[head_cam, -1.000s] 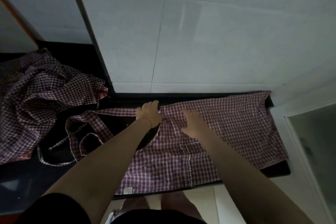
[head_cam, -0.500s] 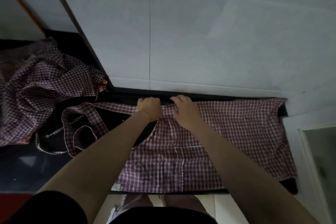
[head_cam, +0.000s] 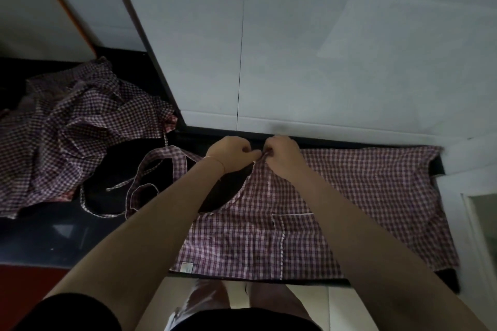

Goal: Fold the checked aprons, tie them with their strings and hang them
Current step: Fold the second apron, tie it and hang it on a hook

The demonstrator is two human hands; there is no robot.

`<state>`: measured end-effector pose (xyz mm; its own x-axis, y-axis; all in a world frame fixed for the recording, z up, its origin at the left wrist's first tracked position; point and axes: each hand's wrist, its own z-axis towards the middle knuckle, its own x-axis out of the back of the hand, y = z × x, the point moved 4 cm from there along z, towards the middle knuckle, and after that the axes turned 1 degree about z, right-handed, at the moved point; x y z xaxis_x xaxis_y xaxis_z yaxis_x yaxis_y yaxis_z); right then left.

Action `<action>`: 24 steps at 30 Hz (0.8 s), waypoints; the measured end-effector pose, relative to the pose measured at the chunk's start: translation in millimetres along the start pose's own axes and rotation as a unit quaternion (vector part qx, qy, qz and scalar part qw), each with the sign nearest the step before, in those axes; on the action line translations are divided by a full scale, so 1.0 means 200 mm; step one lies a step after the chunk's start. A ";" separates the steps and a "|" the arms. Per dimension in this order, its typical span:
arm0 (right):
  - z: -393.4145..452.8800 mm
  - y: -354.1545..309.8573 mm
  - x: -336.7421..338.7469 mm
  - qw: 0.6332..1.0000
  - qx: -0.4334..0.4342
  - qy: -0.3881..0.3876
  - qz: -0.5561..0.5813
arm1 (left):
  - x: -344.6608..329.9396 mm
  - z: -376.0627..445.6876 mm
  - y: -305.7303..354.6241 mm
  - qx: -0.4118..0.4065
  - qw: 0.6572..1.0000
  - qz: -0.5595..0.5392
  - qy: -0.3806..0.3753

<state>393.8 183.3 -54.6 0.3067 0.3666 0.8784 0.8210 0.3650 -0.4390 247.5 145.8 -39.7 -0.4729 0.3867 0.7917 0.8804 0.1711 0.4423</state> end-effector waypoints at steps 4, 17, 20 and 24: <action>-0.08 0.03 0.15 0.985 -0.048 -0.164 0.005 | 0.07 -0.01 -0.04 0.045 0.989 0.119 -0.072; -0.19 0.10 0.13 0.913 -0.139 -0.334 -0.191 | -0.26 -0.01 0.02 0.089 0.986 -0.007 -0.142; -0.16 0.14 0.06 0.971 -0.072 -0.174 -0.151 | -0.38 -0.01 0.06 0.074 0.980 -0.093 -0.160; -0.18 0.19 -0.01 0.979 -0.070 -0.163 -0.102 | -0.43 0.01 0.06 0.080 0.981 -0.142 -0.108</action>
<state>440.8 166.3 -65.6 -0.0221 0.5607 0.8277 0.9145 0.3459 -0.2099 298.9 117.3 -103.4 -0.6963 0.4823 0.5316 0.7169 0.4323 0.5469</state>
